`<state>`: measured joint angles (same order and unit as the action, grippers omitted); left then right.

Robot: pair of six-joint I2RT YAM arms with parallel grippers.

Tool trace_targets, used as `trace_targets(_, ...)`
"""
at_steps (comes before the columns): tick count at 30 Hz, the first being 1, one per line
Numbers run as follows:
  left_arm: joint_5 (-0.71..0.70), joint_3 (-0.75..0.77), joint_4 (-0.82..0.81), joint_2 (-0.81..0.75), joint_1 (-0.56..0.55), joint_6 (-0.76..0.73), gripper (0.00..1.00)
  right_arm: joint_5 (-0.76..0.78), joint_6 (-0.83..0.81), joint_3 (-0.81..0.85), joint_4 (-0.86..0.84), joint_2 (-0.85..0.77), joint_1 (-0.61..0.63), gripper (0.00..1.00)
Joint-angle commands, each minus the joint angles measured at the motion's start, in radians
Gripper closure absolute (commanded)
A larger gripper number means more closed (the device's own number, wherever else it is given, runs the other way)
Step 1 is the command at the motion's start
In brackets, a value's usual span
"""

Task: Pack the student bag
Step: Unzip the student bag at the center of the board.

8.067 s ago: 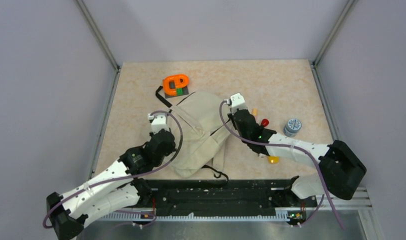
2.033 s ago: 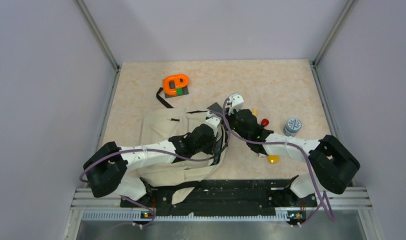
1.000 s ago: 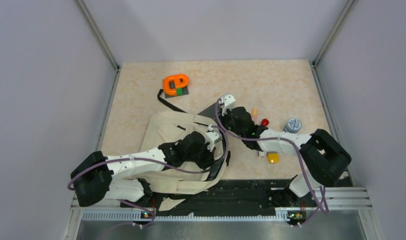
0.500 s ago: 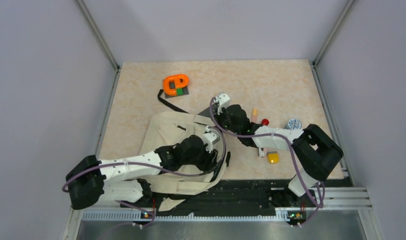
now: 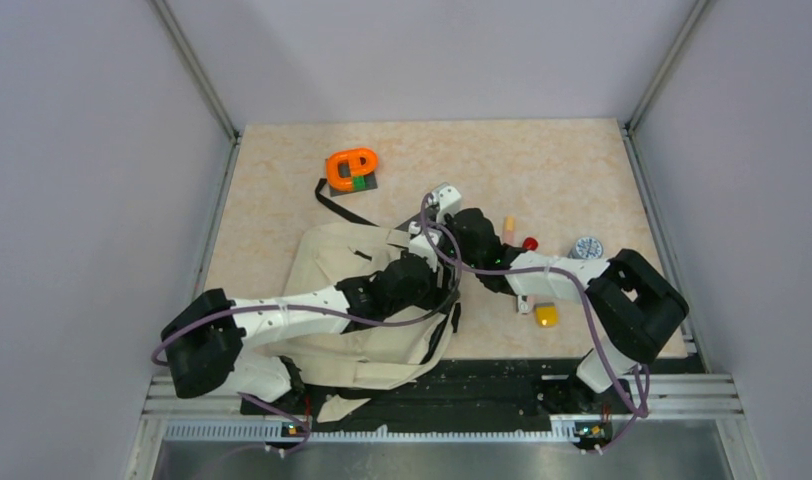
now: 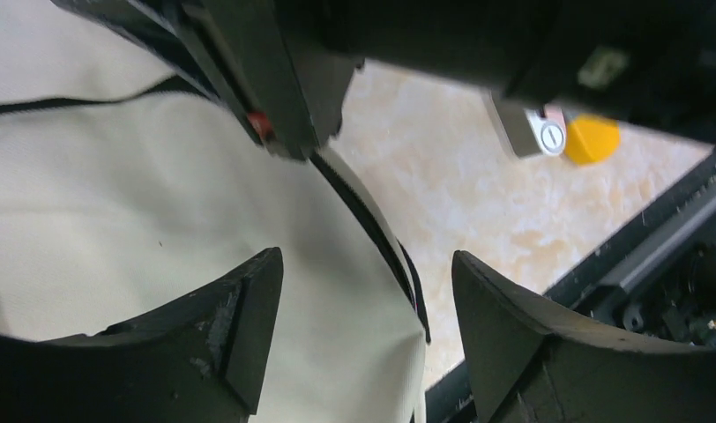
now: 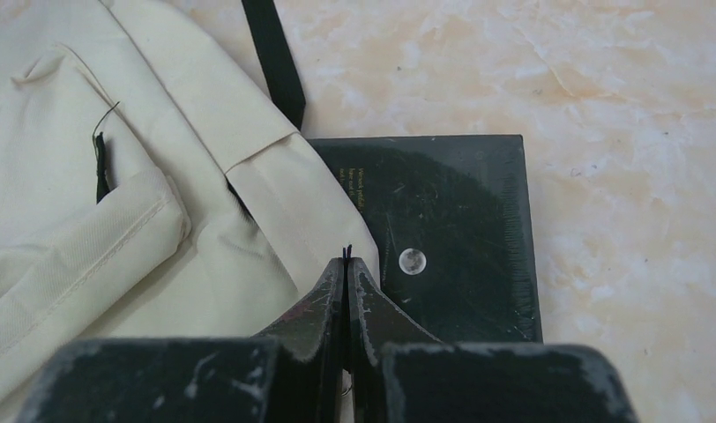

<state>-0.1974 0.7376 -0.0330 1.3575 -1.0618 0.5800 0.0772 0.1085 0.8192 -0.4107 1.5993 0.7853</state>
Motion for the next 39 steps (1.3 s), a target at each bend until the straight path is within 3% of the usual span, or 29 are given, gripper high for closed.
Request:
trace_targets(1, -0.111, 0.073, -0.034, 0.049, -0.001, 0.009, 0.25, 0.01, 0.01, 0.005, -0.026, -0.05, 0.003, 1.0)
trace_targets(5, -0.168, 0.116, 0.029, 0.097, -0.003, 0.014, 0.3, 0.012, 0.007, 0.003, -0.022, -0.054, 0.004, 1.0)
trace_targets(6, -0.178, 0.119, 0.03, 0.104, -0.003, 0.018, 0.36, 0.01, 0.005, 0.003, -0.023, -0.055, 0.004, 1.0)
trace_targets(9, -0.194, 0.097, 0.007, 0.098, -0.01, 0.022, 0.68, -0.009, -0.012, 0.002, -0.027, -0.053, 0.004, 1.0)
trace_targets(13, -0.134, 0.082, -0.042, 0.1, -0.014, -0.022, 0.99, -0.052, -0.051, 0.011, -0.022, -0.045, 0.004, 1.0)
trace_targets(27, 0.152, -0.002, -0.123, 0.098, -0.041, -0.179, 1.0, -0.241, -0.162, 0.139, 0.047, 0.08, 0.003, 1.0)
trace_targets(39, 0.264, 0.039, -0.152, 0.123, -0.052, -0.206, 1.0, -0.302, -0.204, 0.254, 0.044, 0.196, 0.028, 1.0)
